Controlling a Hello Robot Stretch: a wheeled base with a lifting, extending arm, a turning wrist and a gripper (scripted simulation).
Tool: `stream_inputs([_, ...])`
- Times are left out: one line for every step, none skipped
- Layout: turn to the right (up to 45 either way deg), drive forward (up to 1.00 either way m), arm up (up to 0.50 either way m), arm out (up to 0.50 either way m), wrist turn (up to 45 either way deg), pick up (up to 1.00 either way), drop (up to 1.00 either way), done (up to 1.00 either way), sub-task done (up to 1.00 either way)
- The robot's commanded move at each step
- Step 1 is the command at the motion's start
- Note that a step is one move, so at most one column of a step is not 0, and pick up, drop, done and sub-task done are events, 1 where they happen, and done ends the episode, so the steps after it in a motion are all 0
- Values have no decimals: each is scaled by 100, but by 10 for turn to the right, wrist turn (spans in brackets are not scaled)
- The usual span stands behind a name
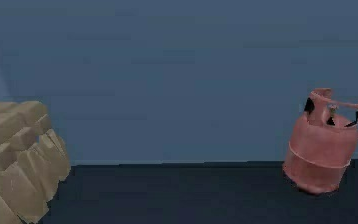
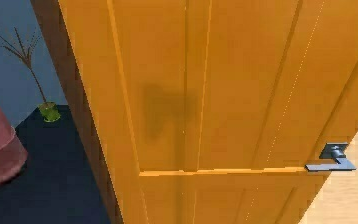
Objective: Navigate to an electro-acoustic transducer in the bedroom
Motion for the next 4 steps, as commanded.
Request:
stream_inputs([0, 30, 0, 0, 0, 0, 0, 0, 0])
stream_inputs([-30, 0, 0, 0, 0, 0, 0, 0, 0])
stream_inputs([450, 0, 0, 0, 0, 0, 0, 0, 0])
stream_inputs([420, 0, 0, 0, 0, 0, 0, 0, 0])
